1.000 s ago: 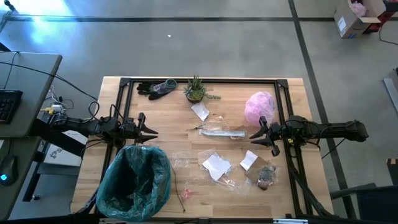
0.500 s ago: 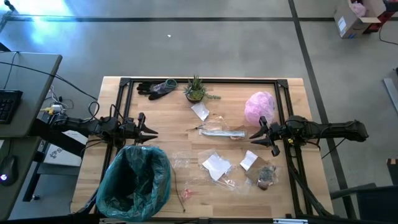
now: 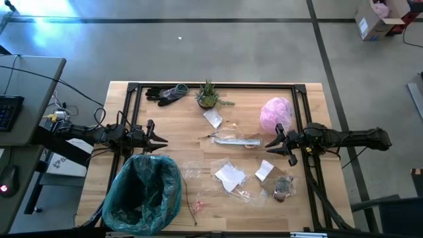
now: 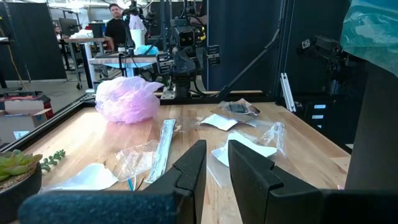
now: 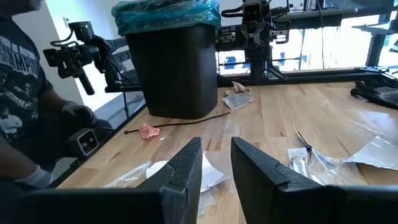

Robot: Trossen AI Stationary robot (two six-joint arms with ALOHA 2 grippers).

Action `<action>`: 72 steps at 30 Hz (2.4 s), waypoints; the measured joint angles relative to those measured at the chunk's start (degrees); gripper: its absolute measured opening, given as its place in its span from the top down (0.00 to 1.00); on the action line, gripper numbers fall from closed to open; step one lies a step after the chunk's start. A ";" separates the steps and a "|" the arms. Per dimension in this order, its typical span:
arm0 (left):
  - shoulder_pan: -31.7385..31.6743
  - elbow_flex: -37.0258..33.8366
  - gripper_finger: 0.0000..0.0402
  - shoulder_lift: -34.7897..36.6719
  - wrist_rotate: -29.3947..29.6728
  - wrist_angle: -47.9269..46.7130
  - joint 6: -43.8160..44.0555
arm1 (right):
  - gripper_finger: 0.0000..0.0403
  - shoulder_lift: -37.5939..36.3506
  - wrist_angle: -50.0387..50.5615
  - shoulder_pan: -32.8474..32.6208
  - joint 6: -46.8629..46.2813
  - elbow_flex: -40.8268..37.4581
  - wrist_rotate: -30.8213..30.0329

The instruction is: Place trash/remove bag and relplace

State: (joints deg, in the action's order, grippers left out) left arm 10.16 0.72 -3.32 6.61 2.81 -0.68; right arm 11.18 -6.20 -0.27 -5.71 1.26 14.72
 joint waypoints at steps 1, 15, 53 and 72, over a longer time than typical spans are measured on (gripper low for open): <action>0.01 0.00 0.87 -0.01 0.02 -0.02 -0.01 | 0.82 -0.02 0.00 0.01 -0.01 -0.02 0.02; 0.00 0.00 0.87 0.00 0.01 0.00 -0.01 | 0.82 -0.01 0.00 0.02 -0.01 -0.02 0.01; 0.00 0.00 0.87 0.00 0.02 0.00 0.00 | 0.82 -0.01 0.00 0.01 -0.01 -0.01 0.02; -0.01 0.01 0.87 -0.01 0.02 0.00 0.01 | 0.82 0.00 -0.57 0.01 11.68 -0.02 -0.01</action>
State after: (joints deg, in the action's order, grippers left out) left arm 10.15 0.73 -3.33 6.63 2.81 -0.67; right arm 11.18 -6.76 -0.26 5.97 1.23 14.71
